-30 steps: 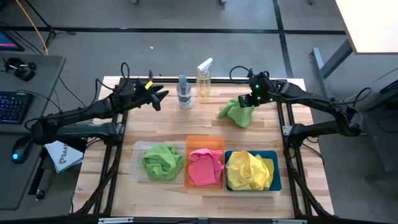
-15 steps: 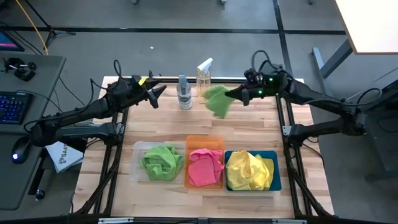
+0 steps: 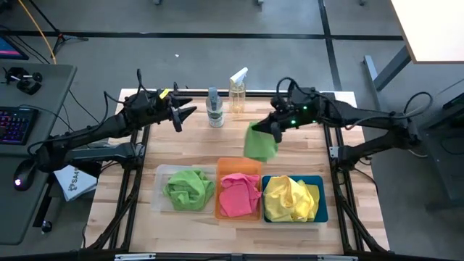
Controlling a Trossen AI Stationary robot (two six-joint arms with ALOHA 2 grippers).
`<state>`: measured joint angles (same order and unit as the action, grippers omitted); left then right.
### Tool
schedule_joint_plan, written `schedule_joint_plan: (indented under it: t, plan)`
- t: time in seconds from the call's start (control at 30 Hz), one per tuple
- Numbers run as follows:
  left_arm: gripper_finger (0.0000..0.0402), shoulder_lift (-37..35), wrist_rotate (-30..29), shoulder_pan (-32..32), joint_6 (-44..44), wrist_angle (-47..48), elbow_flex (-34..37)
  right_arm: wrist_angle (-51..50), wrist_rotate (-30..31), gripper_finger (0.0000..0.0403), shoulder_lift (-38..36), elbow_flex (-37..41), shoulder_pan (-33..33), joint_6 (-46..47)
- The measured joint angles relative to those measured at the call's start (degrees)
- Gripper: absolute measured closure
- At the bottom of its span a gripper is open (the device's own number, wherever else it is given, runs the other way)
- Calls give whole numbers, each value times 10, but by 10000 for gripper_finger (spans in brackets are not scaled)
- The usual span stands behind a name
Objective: Sort microfiber towel by color & place in baskets
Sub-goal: Put the green towel into the transparent bin
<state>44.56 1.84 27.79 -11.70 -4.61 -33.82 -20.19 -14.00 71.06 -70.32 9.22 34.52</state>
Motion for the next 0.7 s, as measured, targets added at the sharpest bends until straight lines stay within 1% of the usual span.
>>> schedule_joint_plan:
  t: [0.07, 0.1, 0.23, 0.33, 0.4, 0.53, 0.6, 0.7]
  plan:
    - [188, 0, 10, 0, 4, 1, 0, 45, -2, 403, 24, 0, -11, 12]
    - [188, 0, 12, 0, 4, 0, 0, 68, -13, 403, 40, 0, -16, 14]
    - [188, 0, 26, 0, -16, -10, 0, 180, -79, 403, 116, 0, -32, 19]
    - [188, 0, 32, 0, -51, -41, 0, 289, -129, 403, 182, -3, -43, 37]
    - [188, 0, 32, -1, -71, -66, 0, 347, -167, 403, 228, -19, -50, 44]
    - [188, 0, 28, -1, -113, -130, 0, 411, -227, 403, 310, -82, -75, 38]
    - [188, 0, 26, -1, -131, -154, 0, 419, -252, 403, 348, -128, -90, 18]
    - [188, 0, 25, -1, -168, -166, 0, 420, -268, 403, 406, -205, -112, -13]
